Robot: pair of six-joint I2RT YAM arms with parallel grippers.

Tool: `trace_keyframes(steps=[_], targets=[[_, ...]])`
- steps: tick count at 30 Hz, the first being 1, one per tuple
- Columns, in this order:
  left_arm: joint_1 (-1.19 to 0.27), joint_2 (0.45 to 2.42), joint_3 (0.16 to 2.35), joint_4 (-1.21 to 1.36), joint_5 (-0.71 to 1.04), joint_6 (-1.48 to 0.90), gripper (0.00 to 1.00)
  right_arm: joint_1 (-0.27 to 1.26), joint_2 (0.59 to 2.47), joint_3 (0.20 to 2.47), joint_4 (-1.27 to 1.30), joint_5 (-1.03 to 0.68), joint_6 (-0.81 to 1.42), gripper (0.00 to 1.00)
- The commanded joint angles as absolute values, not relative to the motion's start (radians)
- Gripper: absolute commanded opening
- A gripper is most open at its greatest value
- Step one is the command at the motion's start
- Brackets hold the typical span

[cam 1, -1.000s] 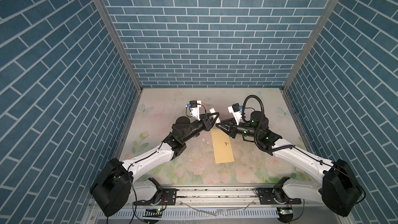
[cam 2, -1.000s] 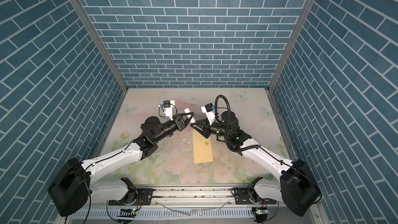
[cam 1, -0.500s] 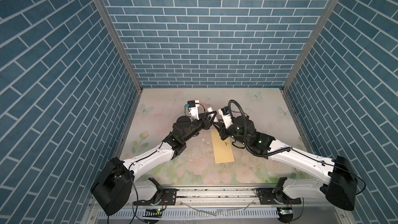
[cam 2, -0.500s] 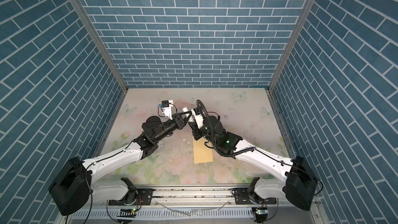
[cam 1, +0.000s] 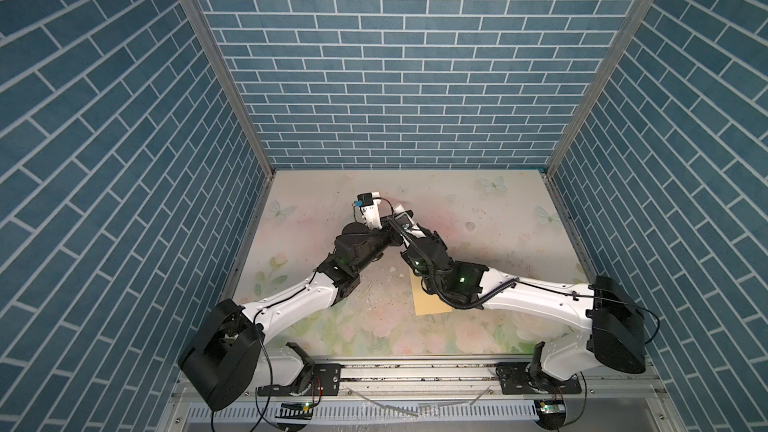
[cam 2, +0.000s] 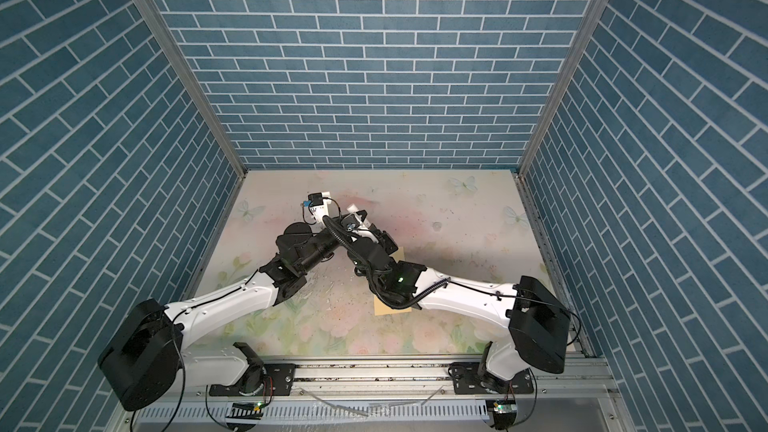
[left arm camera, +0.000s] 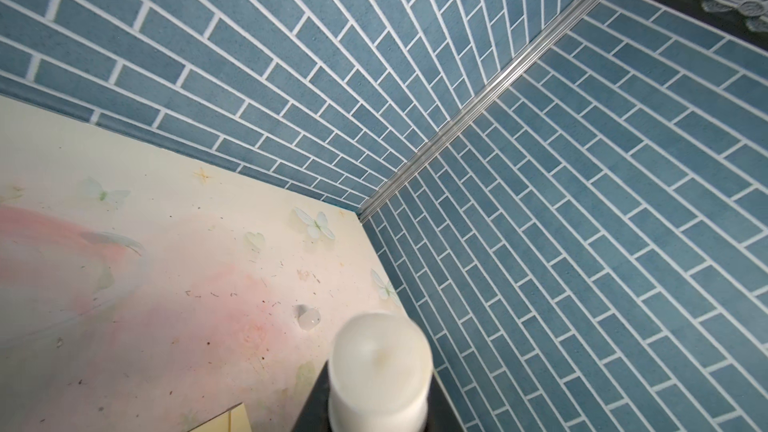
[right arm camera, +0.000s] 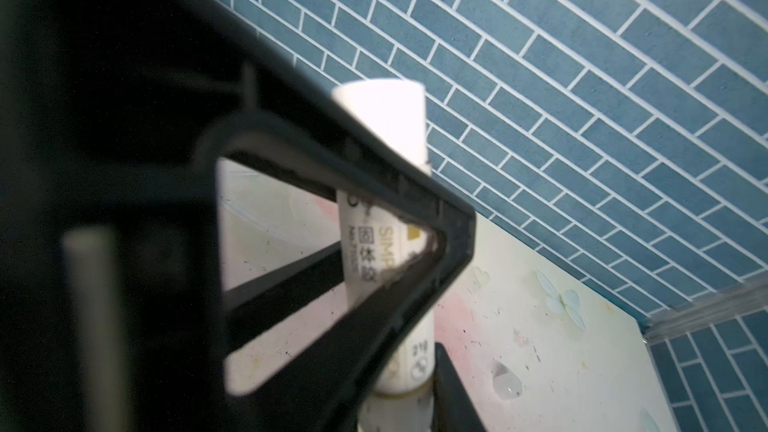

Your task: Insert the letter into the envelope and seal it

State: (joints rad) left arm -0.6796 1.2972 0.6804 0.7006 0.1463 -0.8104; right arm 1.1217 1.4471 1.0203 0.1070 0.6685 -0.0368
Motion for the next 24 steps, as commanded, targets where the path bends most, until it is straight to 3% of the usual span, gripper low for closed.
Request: trace_keyframes(steps=[1,5,9,15,24], targets=[[-0.704,1.27,0.679,0.687,0.242,-0.796,0.0,1.0,1.305,0.959,0.104,0.266,0.094,0.44],[-0.704,1.241,0.692,0.662,0.273,-0.771,0.0,0.849,1.204,0.852,0.176,-0.198,0.239,0.63],[-0.704,1.231,0.694,0.672,0.305,-0.774,0.0,0.767,1.16,0.792,0.216,-0.441,0.305,0.66],[-0.704,1.24,0.693,0.71,0.367,-0.799,0.0,0.691,1.168,0.735,0.352,-0.634,0.411,0.63],[-0.704,1.247,0.722,0.715,0.39,-0.808,0.0,0.65,1.217,0.697,0.503,-0.735,0.511,0.5]])
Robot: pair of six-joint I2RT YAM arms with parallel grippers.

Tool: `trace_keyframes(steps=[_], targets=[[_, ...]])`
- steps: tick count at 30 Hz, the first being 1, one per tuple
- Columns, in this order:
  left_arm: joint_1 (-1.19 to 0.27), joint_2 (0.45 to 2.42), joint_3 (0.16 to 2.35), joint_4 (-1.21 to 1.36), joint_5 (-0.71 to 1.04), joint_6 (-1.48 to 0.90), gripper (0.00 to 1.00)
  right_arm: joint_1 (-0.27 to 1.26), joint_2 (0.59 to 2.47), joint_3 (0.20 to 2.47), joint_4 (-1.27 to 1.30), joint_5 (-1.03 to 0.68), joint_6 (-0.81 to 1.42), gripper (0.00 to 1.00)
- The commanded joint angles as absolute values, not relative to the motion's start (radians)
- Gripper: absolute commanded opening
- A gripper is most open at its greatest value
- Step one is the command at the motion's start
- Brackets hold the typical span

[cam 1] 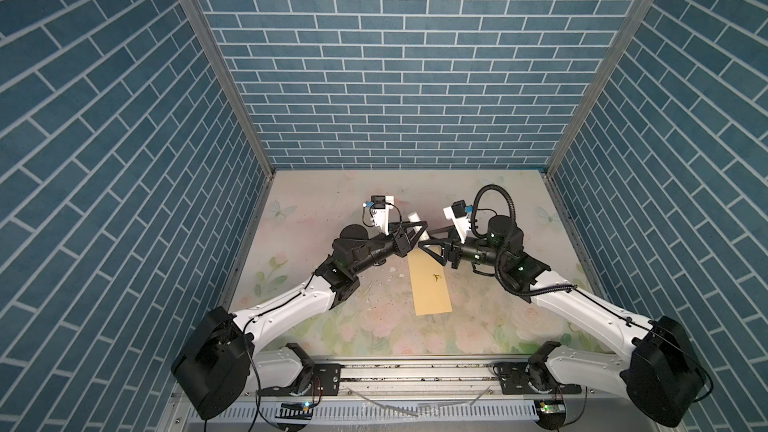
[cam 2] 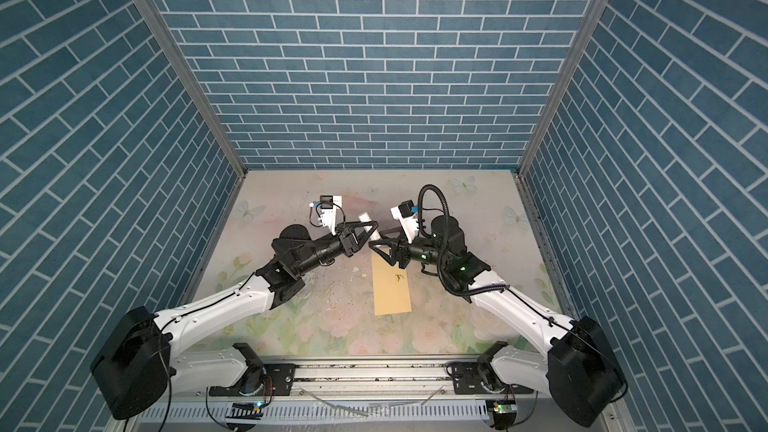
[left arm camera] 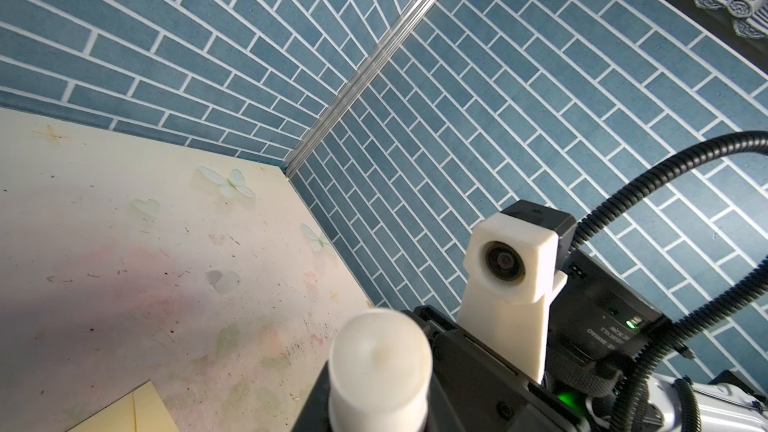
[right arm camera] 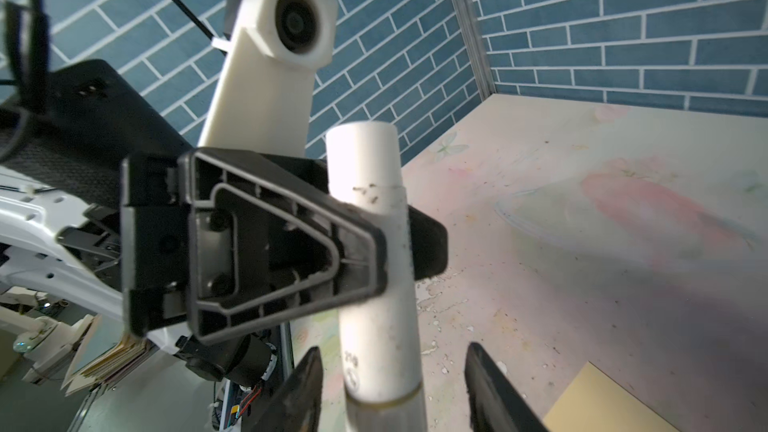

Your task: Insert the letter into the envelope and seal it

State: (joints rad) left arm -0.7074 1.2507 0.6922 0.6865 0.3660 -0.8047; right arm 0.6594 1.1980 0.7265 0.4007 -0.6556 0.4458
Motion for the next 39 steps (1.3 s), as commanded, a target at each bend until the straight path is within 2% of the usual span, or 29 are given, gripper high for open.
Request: trace_keyframes(steps=[1,11,14,18,20,23,25,27,29,32,35,37,39], targets=[[-0.704,1.247,0.723,0.715,0.39,-0.809,0.0,0.649,1.223,0.698,0.509,-0.741,0.515,0.49],[-0.704,1.254,0.721,0.716,0.39,-0.811,0.0,0.645,1.24,0.694,0.532,-0.766,0.537,0.27],[-0.704,1.256,0.723,0.71,0.387,-0.807,0.0,0.645,1.234,0.696,0.525,-0.761,0.538,0.16],[-0.704,1.257,0.72,0.696,0.374,-0.798,0.0,0.646,1.225,0.717,0.472,-0.694,0.529,0.02],[-0.704,1.257,0.723,0.672,0.36,-0.785,0.0,0.647,1.217,0.728,0.435,-0.618,0.522,0.0],[-0.704,1.259,0.726,0.631,0.333,-0.766,0.0,0.677,1.203,0.777,0.282,-0.374,0.463,0.0],[-0.704,1.265,0.724,0.627,0.32,-0.765,0.0,0.738,1.2,0.819,0.169,-0.139,0.387,0.0],[-0.704,1.273,0.726,0.624,0.313,-0.766,0.0,0.839,1.219,0.875,0.076,0.196,0.289,0.0],[-0.704,1.282,0.726,0.627,0.311,-0.769,0.0,0.922,1.264,0.928,0.042,0.455,0.208,0.0],[-0.705,1.292,0.726,0.631,0.308,-0.773,0.0,1.013,1.367,1.004,0.037,0.75,0.099,0.0],[-0.705,1.295,0.726,0.631,0.305,-0.772,0.0,1.068,1.466,1.055,0.074,0.942,-0.006,0.0],[-0.706,1.295,0.726,0.631,0.302,-0.771,0.0,1.083,1.502,1.074,0.089,0.967,-0.039,0.0],[-0.705,1.296,0.726,0.63,0.3,-0.771,0.0,1.086,1.504,1.072,0.091,0.922,-0.035,0.0]])
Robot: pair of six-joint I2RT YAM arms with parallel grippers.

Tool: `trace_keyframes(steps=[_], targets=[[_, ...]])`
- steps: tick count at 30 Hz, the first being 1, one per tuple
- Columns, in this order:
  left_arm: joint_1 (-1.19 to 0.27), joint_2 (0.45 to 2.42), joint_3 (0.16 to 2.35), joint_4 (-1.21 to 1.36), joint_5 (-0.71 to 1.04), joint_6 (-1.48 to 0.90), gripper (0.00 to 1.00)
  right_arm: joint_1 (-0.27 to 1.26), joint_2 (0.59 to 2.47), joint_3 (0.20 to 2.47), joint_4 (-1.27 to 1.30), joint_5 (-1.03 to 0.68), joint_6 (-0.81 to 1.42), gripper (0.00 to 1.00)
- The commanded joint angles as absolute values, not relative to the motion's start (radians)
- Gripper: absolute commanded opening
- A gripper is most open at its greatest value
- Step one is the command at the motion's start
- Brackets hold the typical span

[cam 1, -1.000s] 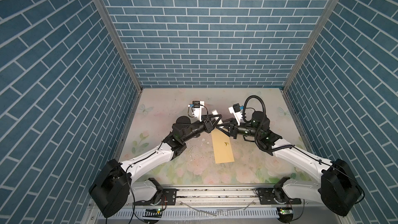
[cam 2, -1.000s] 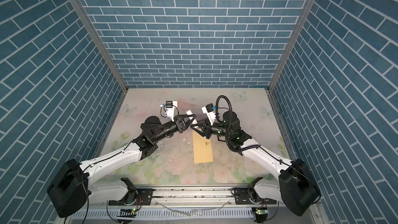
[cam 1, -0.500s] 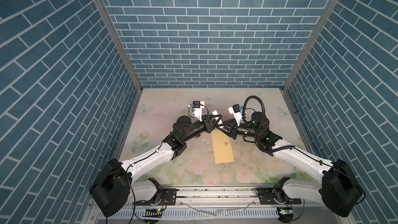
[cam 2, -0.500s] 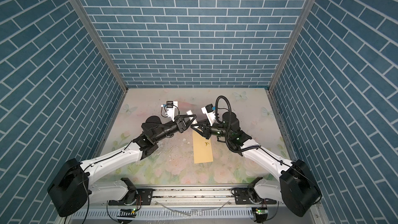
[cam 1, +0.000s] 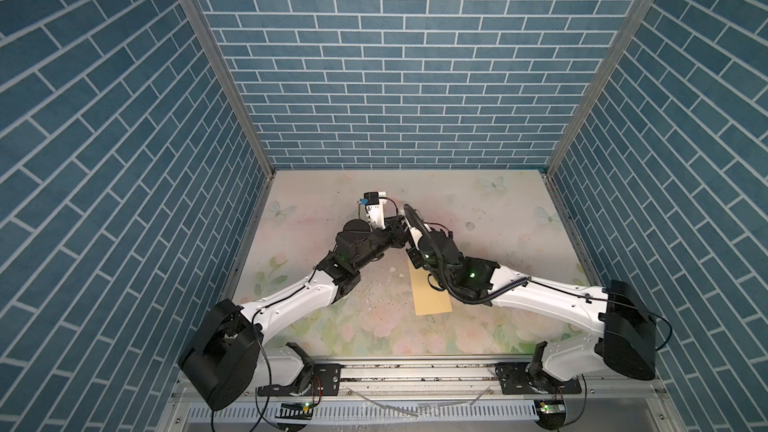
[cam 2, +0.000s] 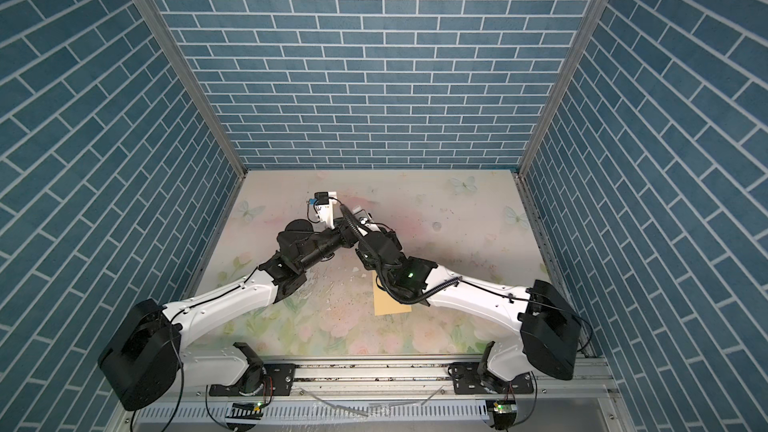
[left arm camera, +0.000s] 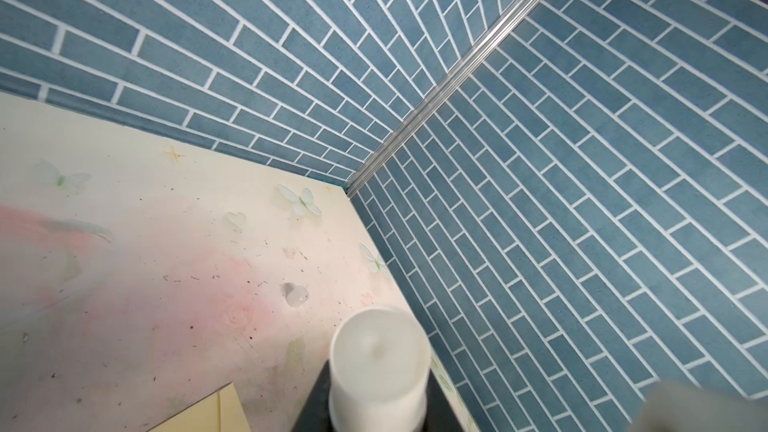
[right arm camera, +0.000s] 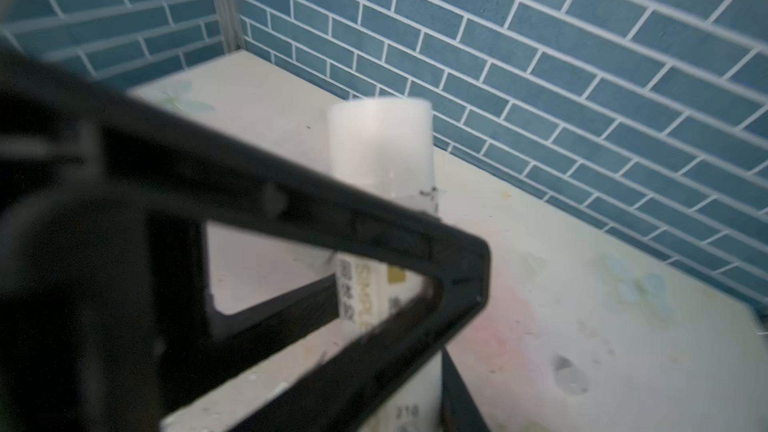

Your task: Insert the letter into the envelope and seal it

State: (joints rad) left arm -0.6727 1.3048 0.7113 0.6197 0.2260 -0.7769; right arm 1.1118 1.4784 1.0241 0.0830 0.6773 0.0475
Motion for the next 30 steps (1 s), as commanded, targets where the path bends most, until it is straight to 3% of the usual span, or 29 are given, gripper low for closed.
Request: trace_keyframes(steps=[1,2,4,6,8,9,12,18,25,30], targets=[[-0.705,1.296,0.726,0.632,0.3,-0.77,0.0,1.086,1.492,1.062,0.091,0.876,-0.026,0.0],[-0.704,1.296,0.726,0.632,0.3,-0.769,0.0,1.083,1.47,1.047,0.096,0.819,-0.013,0.05],[-0.704,1.295,0.726,0.634,0.301,-0.769,0.0,1.065,1.407,1.004,0.098,0.639,0.011,0.24],[-0.704,1.292,0.726,0.635,0.304,-0.769,0.0,1.009,1.326,0.954,0.084,0.371,0.077,0.52],[-0.704,1.289,0.728,0.637,0.31,-0.769,0.0,0.922,1.263,0.909,0.083,0.078,0.164,0.67],[-0.704,1.287,0.729,0.635,0.311,-0.77,0.0,0.878,1.237,0.88,0.096,-0.043,0.203,0.7],[-0.704,1.278,0.732,0.634,0.319,-0.769,0.0,0.804,1.17,0.808,0.133,-0.28,0.255,0.7],[-0.704,1.27,0.737,0.631,0.322,-0.772,0.0,0.725,1.123,0.756,0.177,-0.484,0.316,0.63],[-0.704,1.264,0.739,0.627,0.325,-0.775,0.0,0.703,1.149,0.755,0.208,-0.519,0.336,0.46],[-0.703,1.269,0.742,0.631,0.326,-0.778,0.0,0.701,1.172,0.761,0.233,-0.539,0.351,0.42]])
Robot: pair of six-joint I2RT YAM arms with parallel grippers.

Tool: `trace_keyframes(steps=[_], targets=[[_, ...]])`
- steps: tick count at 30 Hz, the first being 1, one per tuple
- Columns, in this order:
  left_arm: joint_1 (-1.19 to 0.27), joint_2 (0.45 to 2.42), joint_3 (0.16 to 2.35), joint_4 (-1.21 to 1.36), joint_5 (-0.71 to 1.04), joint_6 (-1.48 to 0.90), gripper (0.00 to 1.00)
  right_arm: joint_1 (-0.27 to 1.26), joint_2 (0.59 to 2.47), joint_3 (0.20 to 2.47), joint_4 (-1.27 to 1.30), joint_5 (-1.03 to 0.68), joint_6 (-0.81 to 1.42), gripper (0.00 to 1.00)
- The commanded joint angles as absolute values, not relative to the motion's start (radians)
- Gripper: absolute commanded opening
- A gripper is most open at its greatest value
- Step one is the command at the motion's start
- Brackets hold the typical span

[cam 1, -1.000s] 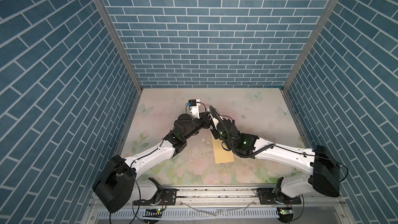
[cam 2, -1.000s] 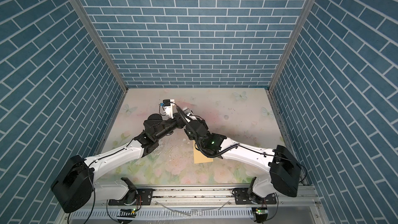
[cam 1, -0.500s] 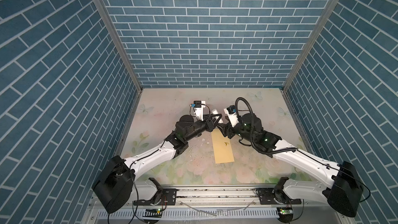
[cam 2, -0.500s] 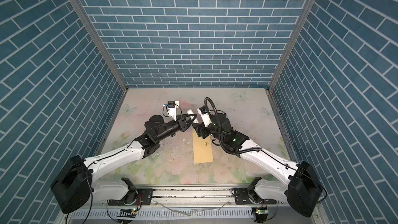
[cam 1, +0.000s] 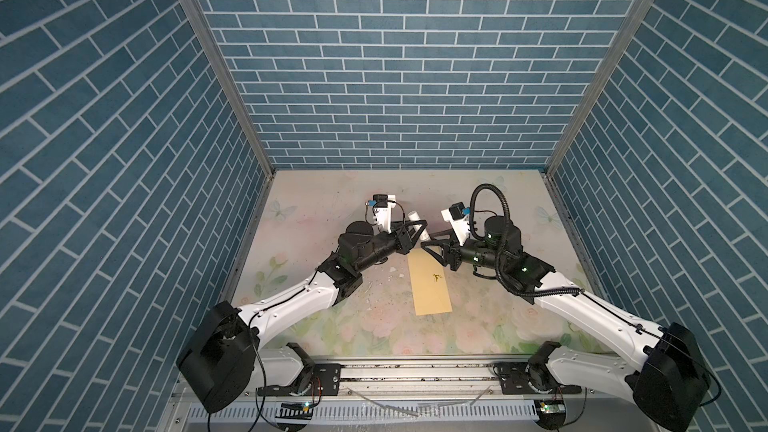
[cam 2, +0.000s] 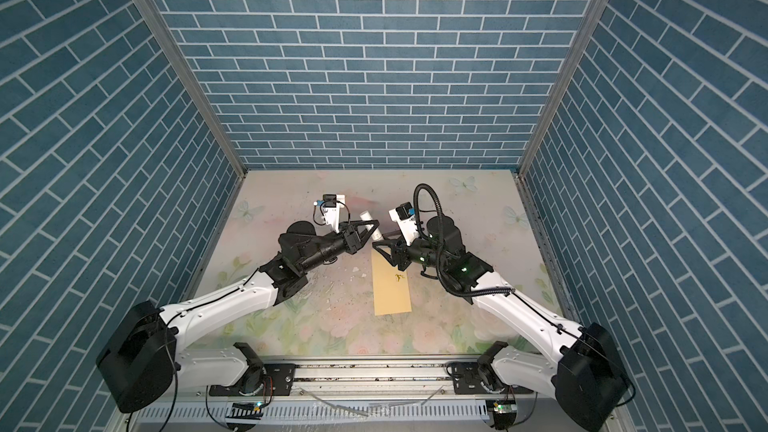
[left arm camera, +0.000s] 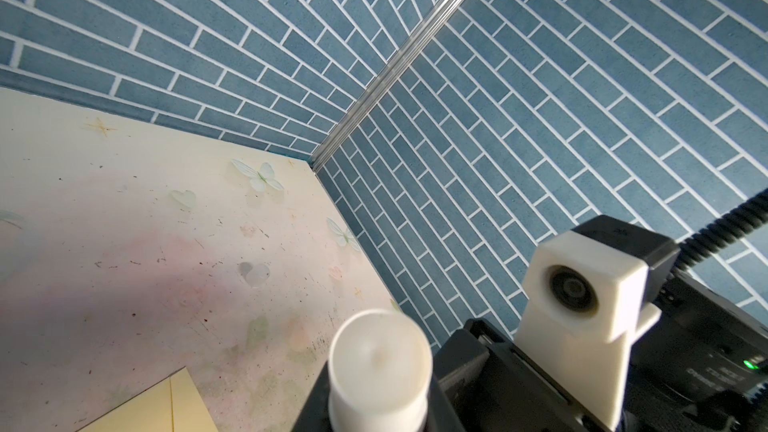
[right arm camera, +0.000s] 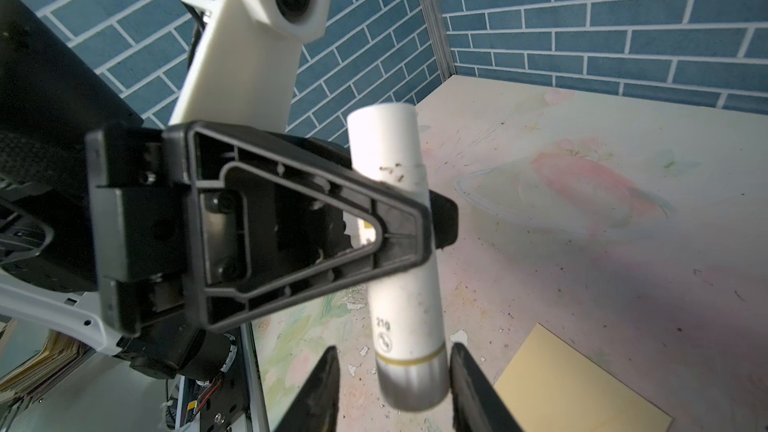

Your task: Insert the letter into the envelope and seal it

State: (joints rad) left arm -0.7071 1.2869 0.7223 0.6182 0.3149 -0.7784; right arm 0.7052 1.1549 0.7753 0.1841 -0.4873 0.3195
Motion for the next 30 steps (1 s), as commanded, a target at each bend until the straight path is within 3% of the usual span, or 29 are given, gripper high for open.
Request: trace_keyframes(steps=[1,7,13,16,19,25,27,30], targets=[[-0.704,1.27,0.742,0.631,0.327,-0.778,0.0,0.7,1.179,0.763,0.235,-0.543,0.352,0.42],[-0.704,1.272,0.741,0.633,0.326,-0.78,0.0,0.7,1.202,0.77,0.252,-0.549,0.36,0.31],[-0.704,1.281,0.738,0.638,0.324,-0.781,0.0,0.699,1.203,0.779,0.252,-0.509,0.376,0.09],[-0.704,1.288,0.737,0.637,0.314,-0.781,0.0,0.703,1.201,0.792,0.223,-0.401,0.38,0.0],[-0.705,1.297,0.737,0.636,0.307,-0.782,0.0,0.764,1.198,0.822,0.149,-0.062,0.357,0.0],[-0.706,1.314,0.736,0.644,0.299,-0.786,0.0,1.068,1.356,0.98,0.108,0.921,0.084,0.0],[-0.706,1.321,0.737,0.649,0.299,-0.79,0.0,1.112,1.451,1.035,0.161,1.096,-0.014,0.0],[-0.705,1.325,0.736,0.655,0.301,-0.793,0.0,1.141,1.519,1.052,0.261,1.148,-0.106,0.0]])
